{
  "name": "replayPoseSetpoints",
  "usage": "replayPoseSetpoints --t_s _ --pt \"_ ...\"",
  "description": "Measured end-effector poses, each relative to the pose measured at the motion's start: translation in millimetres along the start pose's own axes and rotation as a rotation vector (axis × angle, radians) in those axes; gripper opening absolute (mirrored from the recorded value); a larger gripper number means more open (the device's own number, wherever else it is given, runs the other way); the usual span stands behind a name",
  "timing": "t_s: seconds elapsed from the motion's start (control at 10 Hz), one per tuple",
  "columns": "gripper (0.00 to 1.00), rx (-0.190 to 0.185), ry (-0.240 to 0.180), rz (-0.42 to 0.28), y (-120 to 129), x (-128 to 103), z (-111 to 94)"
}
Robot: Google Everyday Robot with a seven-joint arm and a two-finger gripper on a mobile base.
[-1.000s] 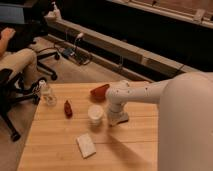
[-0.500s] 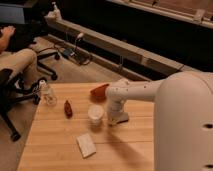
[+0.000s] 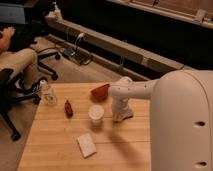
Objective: Push the eraser across the table
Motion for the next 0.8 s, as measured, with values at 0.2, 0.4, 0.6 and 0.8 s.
replayPoseSetpoints --t_s 0.2,0.4,0.6,0.8 --pt "0.0 0.071 -0.056 0.058 -32 -10 -13" --pt "0.0 0.105 -0.105 0.115 -46 -11 -28" --pt "0.0 0.088 -0.123 0.138 -40 -3 -35" --pt "0.0 0.014 -0.105 0.139 -16 14 -36"
